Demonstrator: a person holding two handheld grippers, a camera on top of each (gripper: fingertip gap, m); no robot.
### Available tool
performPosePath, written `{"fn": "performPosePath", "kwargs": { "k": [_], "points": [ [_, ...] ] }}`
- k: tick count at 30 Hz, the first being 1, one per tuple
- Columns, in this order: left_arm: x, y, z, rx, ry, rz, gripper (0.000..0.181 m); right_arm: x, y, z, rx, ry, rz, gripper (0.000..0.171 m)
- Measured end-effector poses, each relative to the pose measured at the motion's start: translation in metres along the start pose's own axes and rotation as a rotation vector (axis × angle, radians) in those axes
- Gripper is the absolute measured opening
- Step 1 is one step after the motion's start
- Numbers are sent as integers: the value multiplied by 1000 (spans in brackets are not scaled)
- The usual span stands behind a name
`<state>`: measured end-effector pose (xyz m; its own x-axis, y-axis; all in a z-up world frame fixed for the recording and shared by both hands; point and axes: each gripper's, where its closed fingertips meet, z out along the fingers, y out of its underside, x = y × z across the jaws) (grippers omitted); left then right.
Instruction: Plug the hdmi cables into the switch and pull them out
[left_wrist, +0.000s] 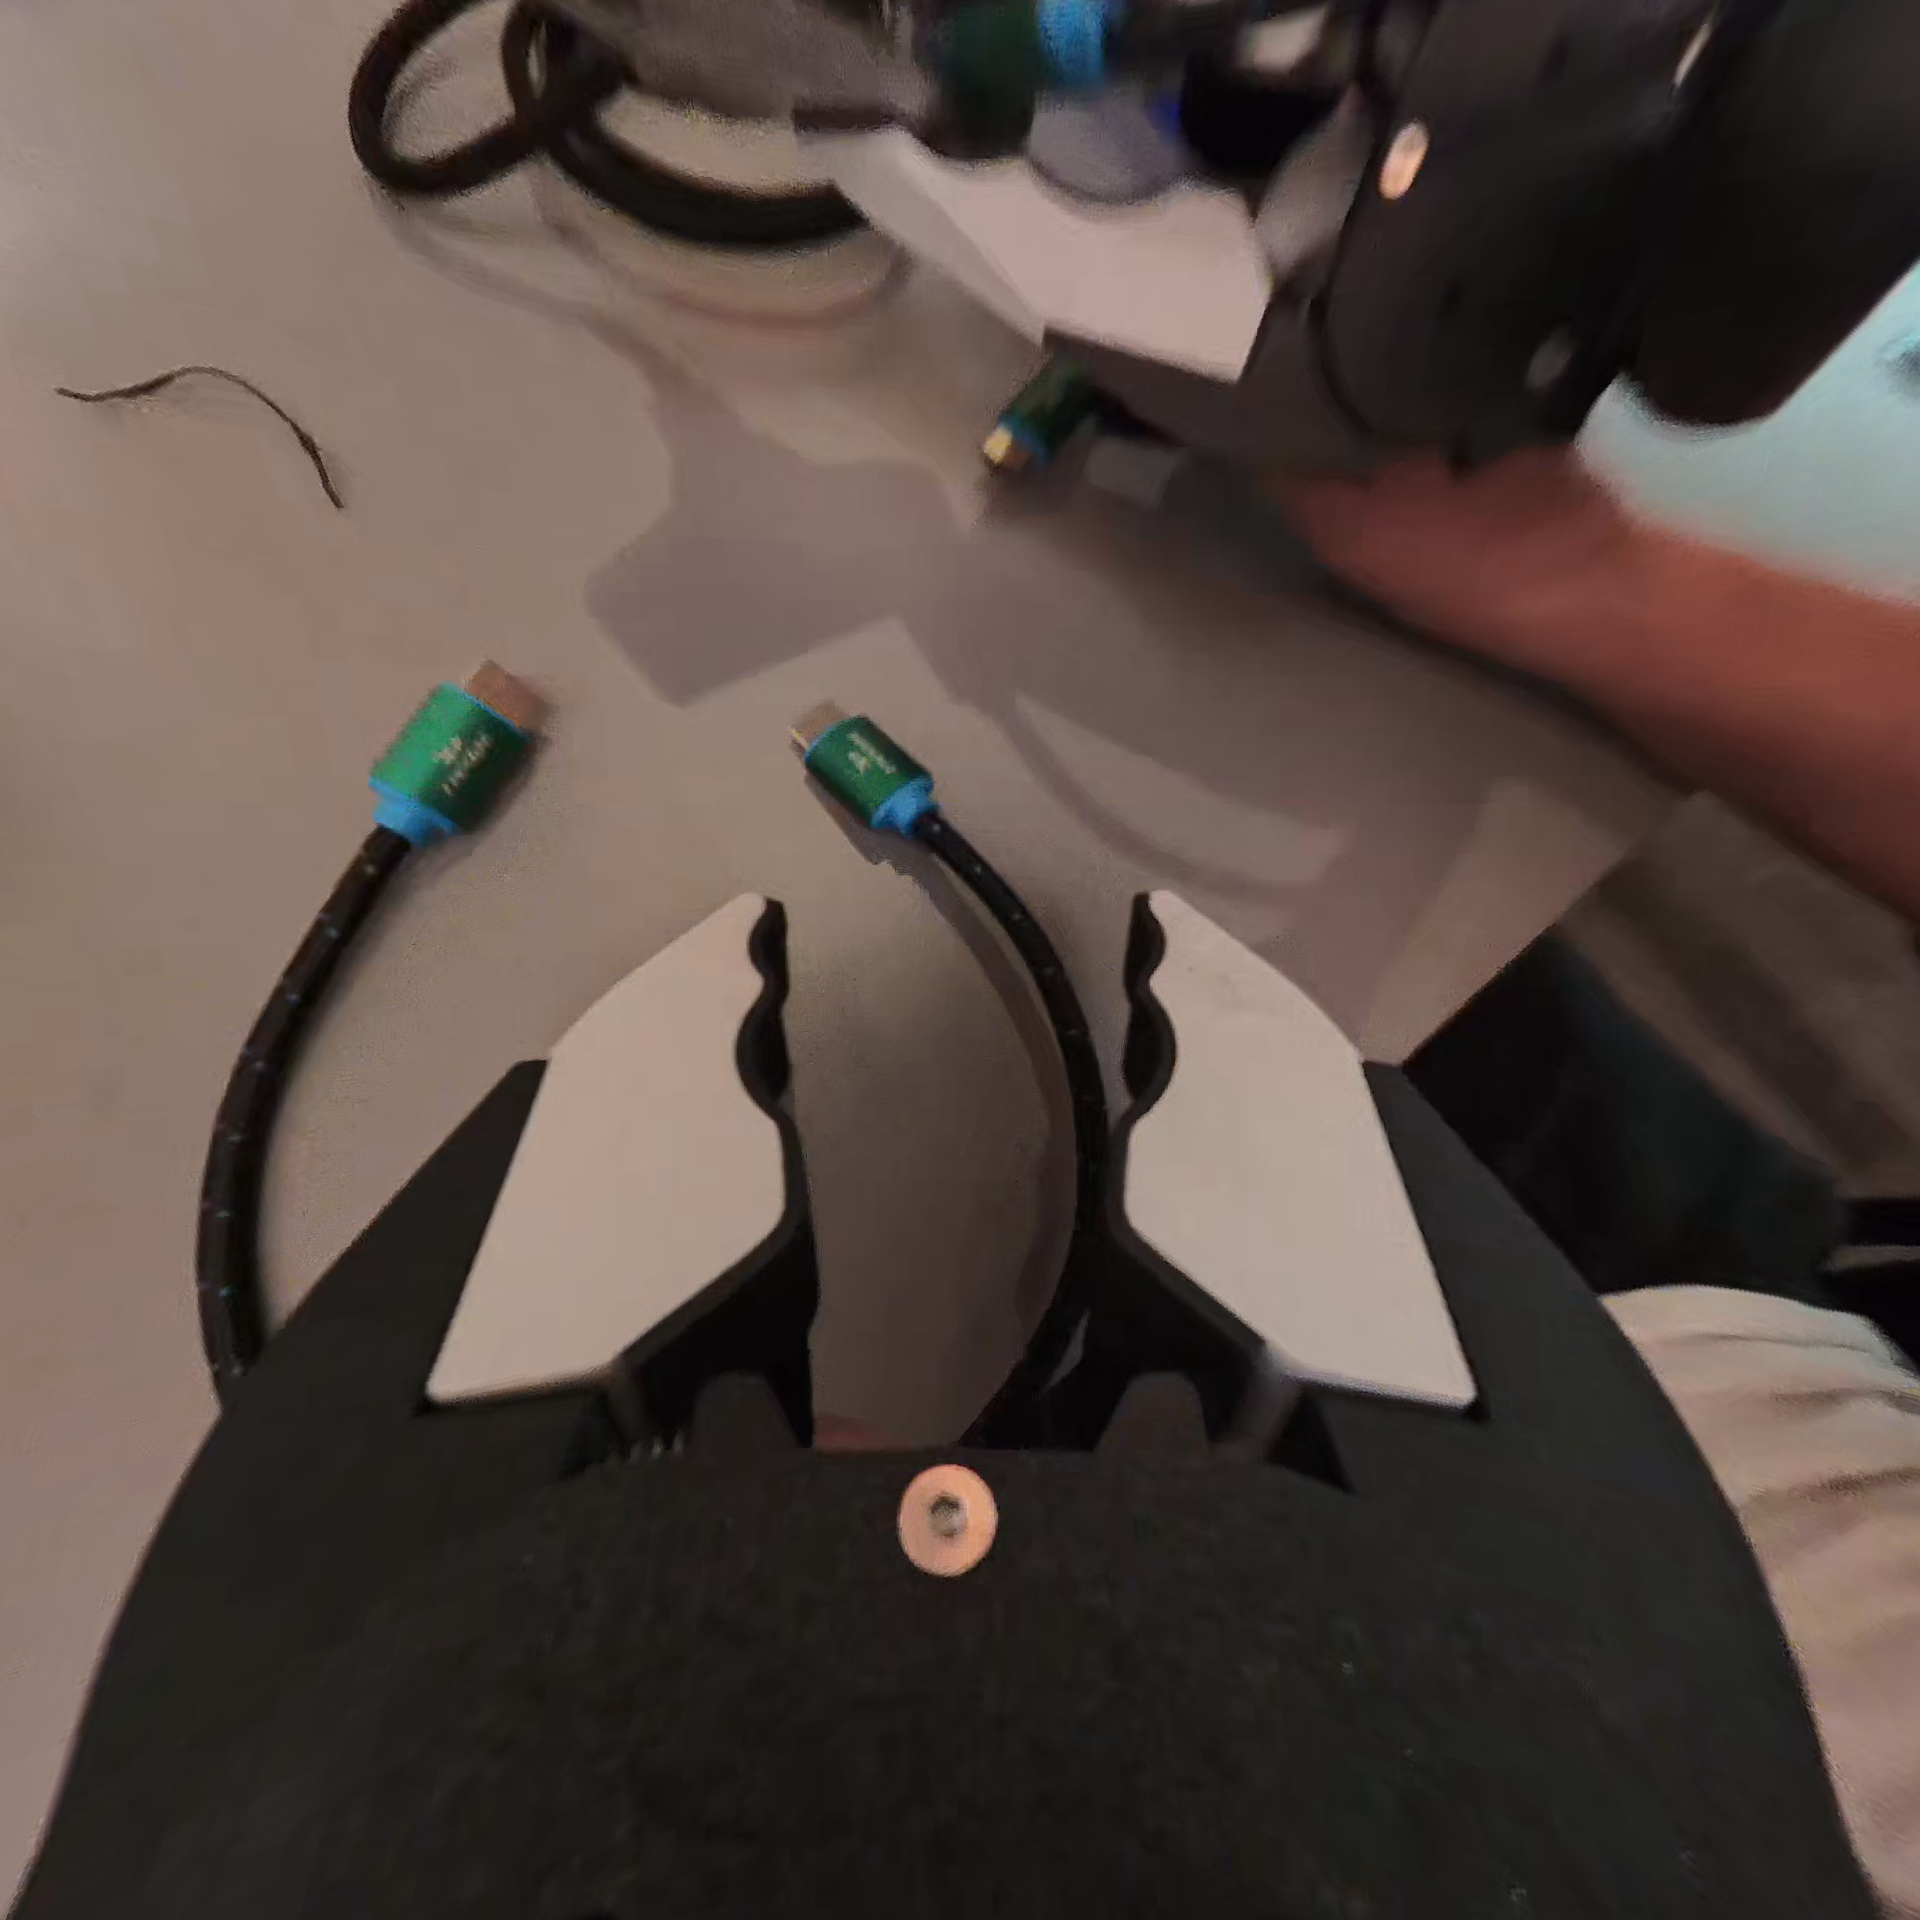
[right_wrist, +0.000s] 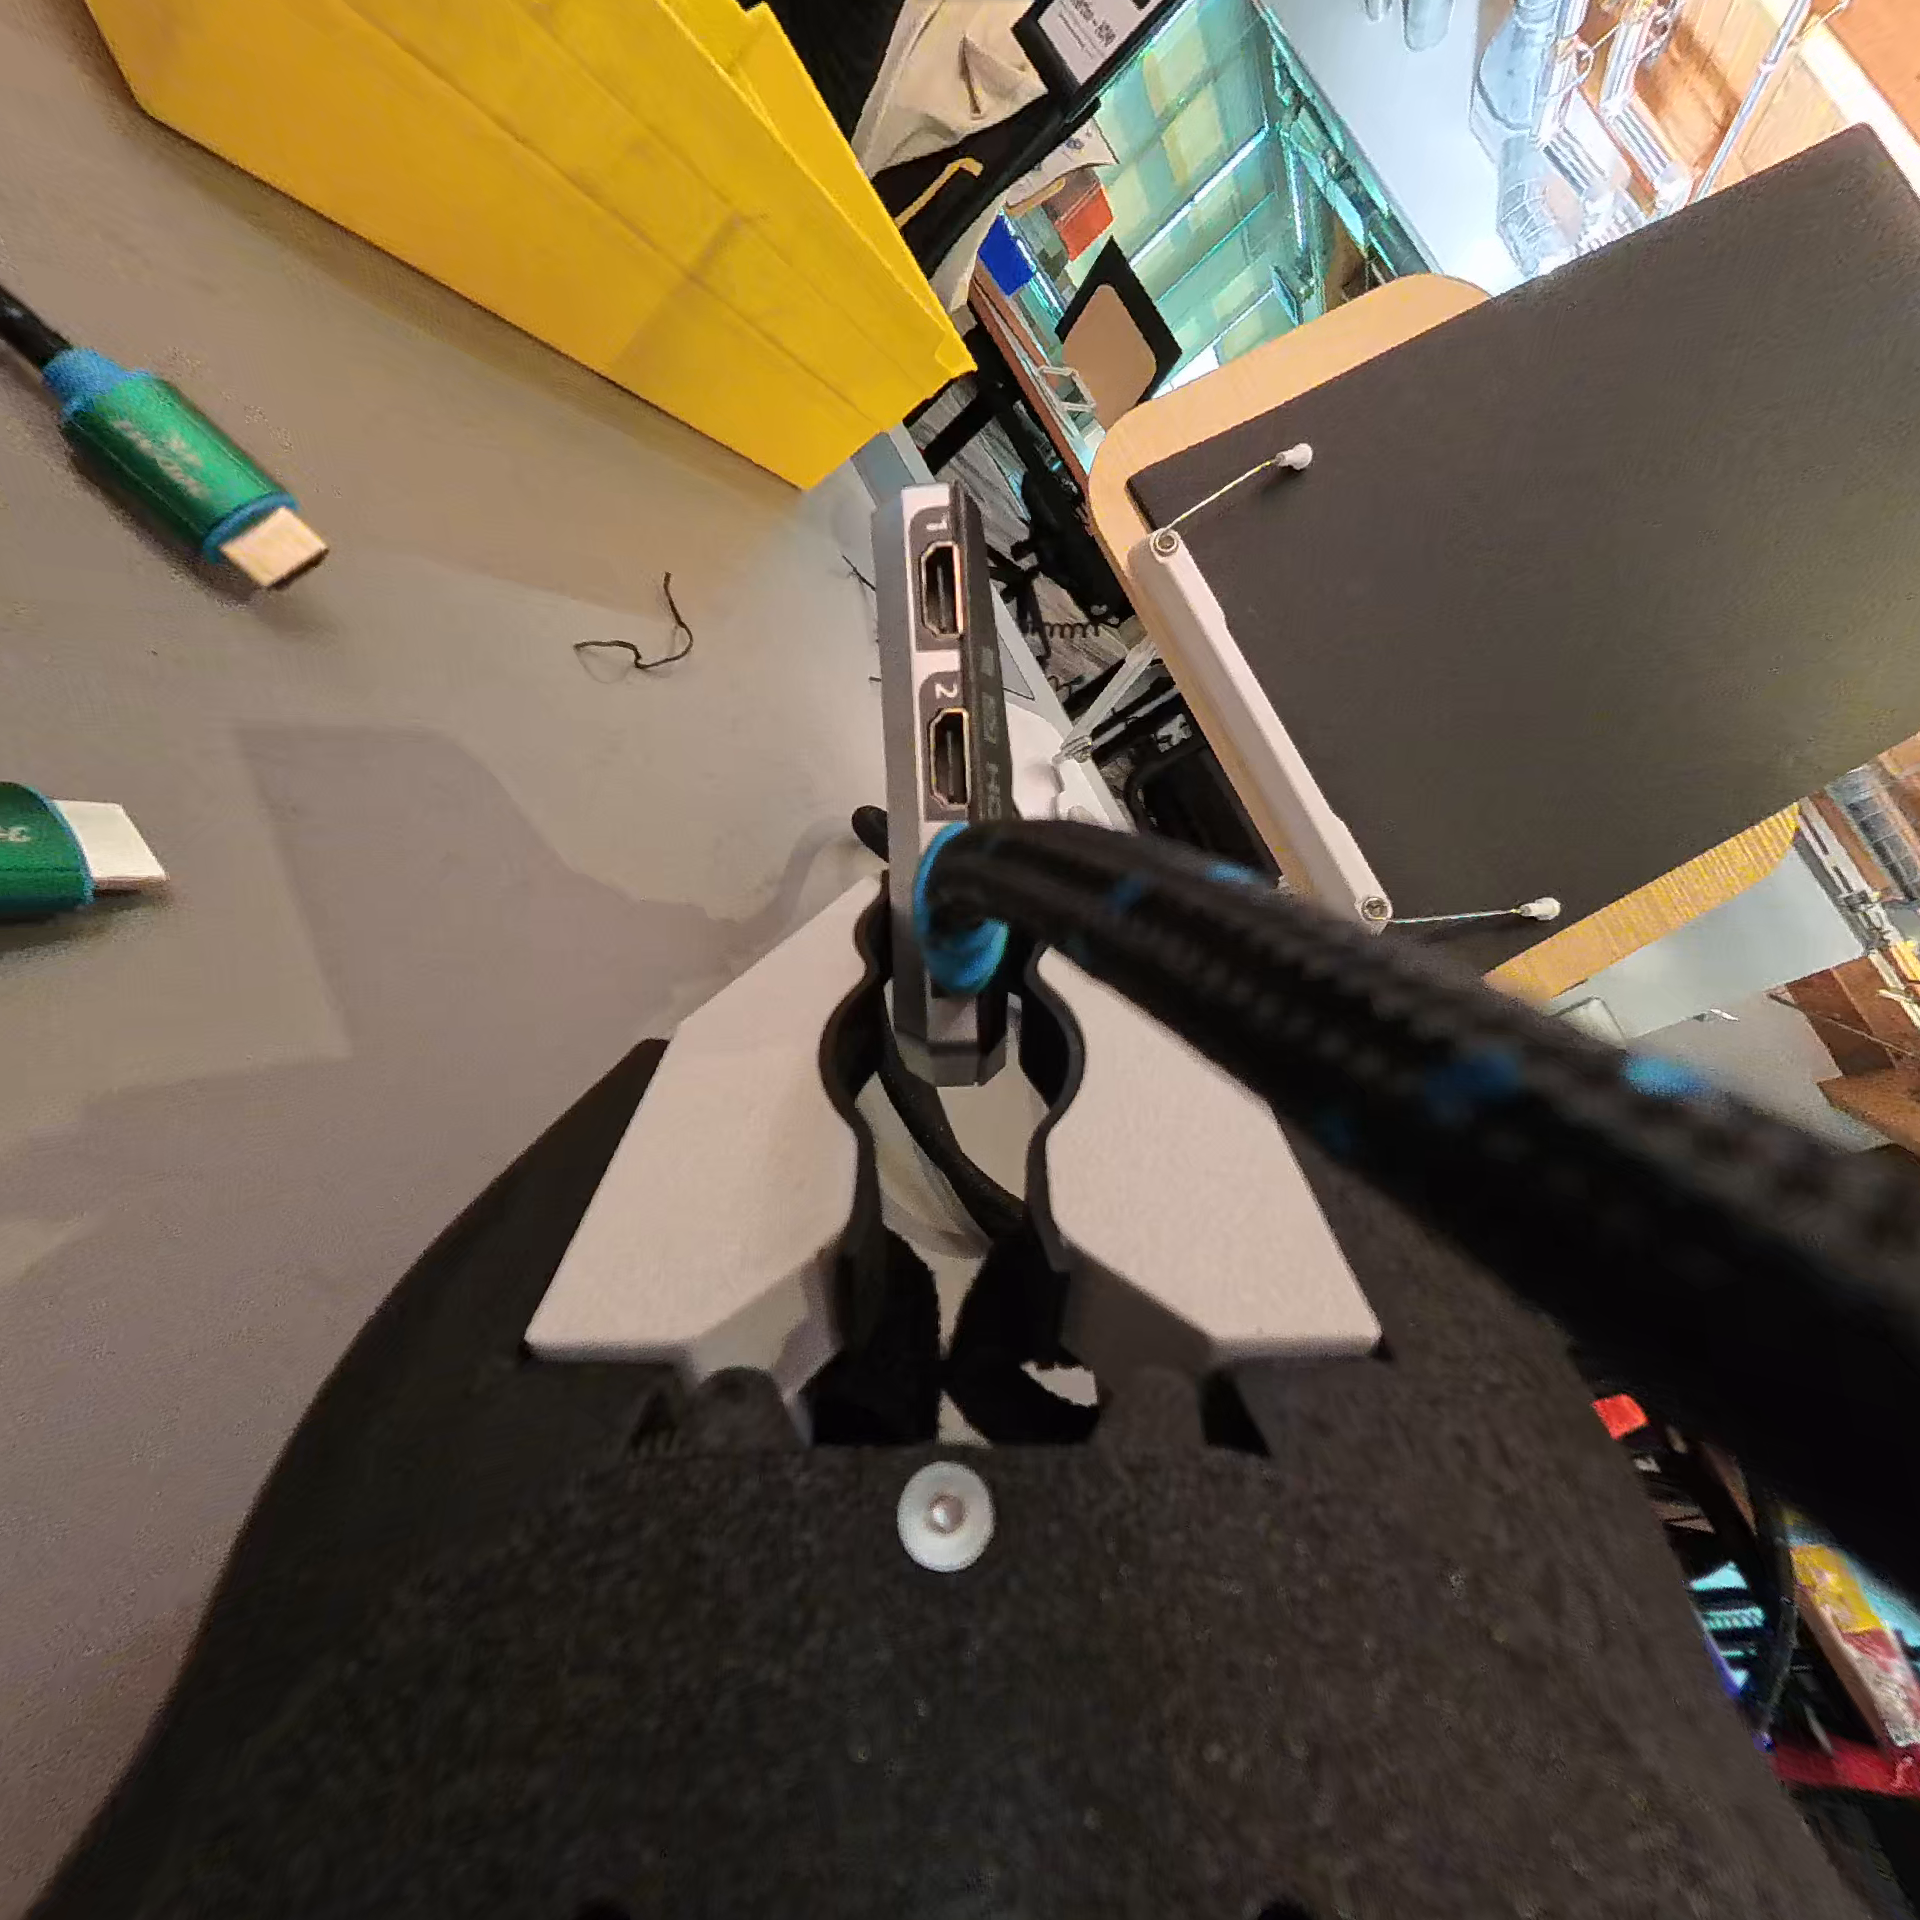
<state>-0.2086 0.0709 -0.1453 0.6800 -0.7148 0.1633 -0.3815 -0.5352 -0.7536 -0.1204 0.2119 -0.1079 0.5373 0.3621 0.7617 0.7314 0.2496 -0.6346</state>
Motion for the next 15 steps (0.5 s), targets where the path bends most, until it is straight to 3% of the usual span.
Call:
{"fn": "performPosePath", "kwargs": {
  "k": [2, 4, 11, 15],
  "points": [
    [0, 10, 14, -62, -96, 61, 66, 0, 0, 0, 1, -7, 8, 18],
    [11, 21, 25, -114, -86, 58, 65, 0, 0, 0, 3, -7, 12, 18],
    [9, 41, 25, -208, -108, 243, 10, 1, 2, 0, 6, -14, 29, 18],
    [-1, 35, 9, -152, -99, 281, 7, 0, 2, 1, 6, -20, 30, 18]
  ]
}}
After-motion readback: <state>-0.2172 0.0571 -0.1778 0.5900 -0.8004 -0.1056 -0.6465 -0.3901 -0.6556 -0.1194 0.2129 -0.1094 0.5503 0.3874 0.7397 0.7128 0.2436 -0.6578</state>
